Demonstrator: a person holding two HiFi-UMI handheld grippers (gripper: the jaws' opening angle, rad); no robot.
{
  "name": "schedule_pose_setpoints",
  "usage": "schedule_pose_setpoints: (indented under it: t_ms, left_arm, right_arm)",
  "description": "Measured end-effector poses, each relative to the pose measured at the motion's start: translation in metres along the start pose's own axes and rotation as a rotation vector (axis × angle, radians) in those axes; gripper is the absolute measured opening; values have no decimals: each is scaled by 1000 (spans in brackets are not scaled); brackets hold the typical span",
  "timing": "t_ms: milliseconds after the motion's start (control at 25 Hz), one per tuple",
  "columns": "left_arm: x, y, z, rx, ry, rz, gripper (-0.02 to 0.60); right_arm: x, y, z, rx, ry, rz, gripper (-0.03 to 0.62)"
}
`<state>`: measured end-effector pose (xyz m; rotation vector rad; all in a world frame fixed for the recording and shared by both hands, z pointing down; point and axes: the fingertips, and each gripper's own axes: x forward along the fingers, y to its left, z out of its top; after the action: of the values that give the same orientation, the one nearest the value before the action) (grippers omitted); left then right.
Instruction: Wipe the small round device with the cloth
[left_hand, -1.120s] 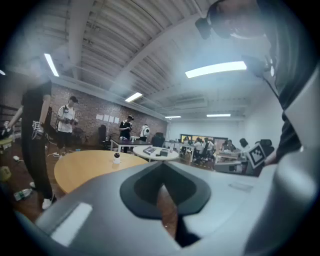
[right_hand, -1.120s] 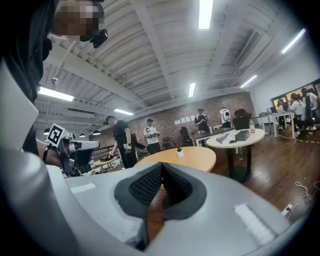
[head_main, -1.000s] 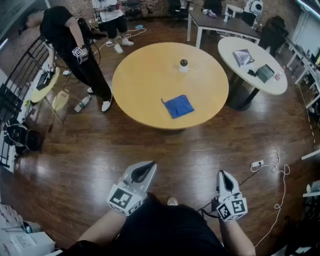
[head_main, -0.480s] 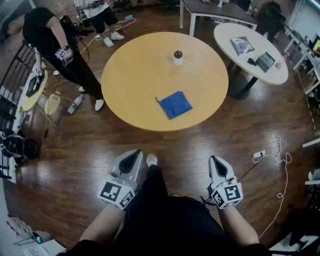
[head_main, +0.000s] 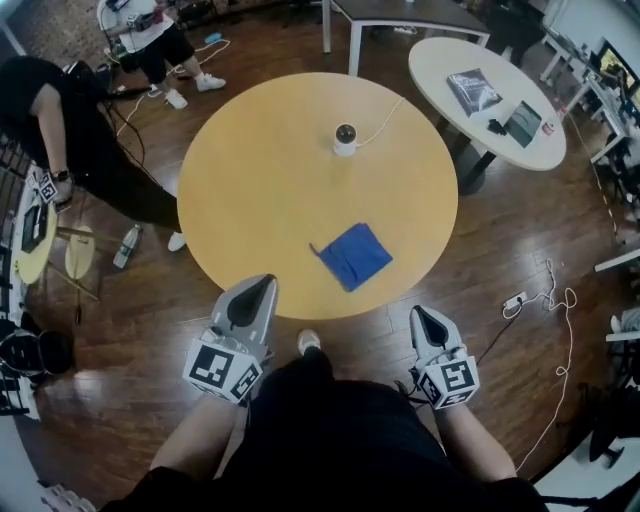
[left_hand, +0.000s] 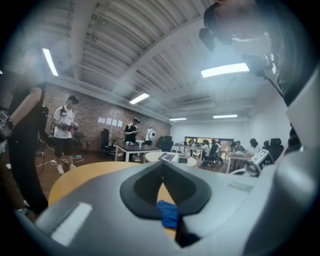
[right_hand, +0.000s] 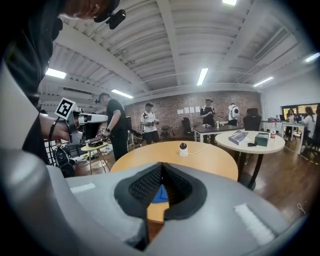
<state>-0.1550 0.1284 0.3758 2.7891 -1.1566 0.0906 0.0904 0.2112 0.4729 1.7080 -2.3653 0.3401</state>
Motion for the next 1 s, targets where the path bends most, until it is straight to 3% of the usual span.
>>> schedule_pose_setpoints:
  t_ms: [200, 360, 480, 560, 680, 880, 1000]
  left_arm:
    - [31, 54, 9, -7, 20, -58, 6]
    - [57, 77, 14, -22, 20, -90, 6]
    - [67, 80, 17, -29, 14, -107, 6]
    - [69, 82, 16, -37, 19, -95, 6]
    - [71, 86, 15, -40, 32, -60, 6]
    - [58, 102, 9, -61, 31, 55, 6]
    - [50, 106, -2, -84, 61, 109, 6]
  right_arm:
    - [62, 31, 32, -211, 18, 55, 2]
    - [99, 38, 42, -182, 41, 115, 2]
    - [118, 46, 33, -78, 51, 240, 3]
    - [130, 45, 21, -84, 80, 287, 55]
    - [153, 27, -7, -151, 184, 279, 112]
    - [186, 8, -87, -228, 417, 283, 226]
    - [197, 5, -122, -246, 521, 291, 249]
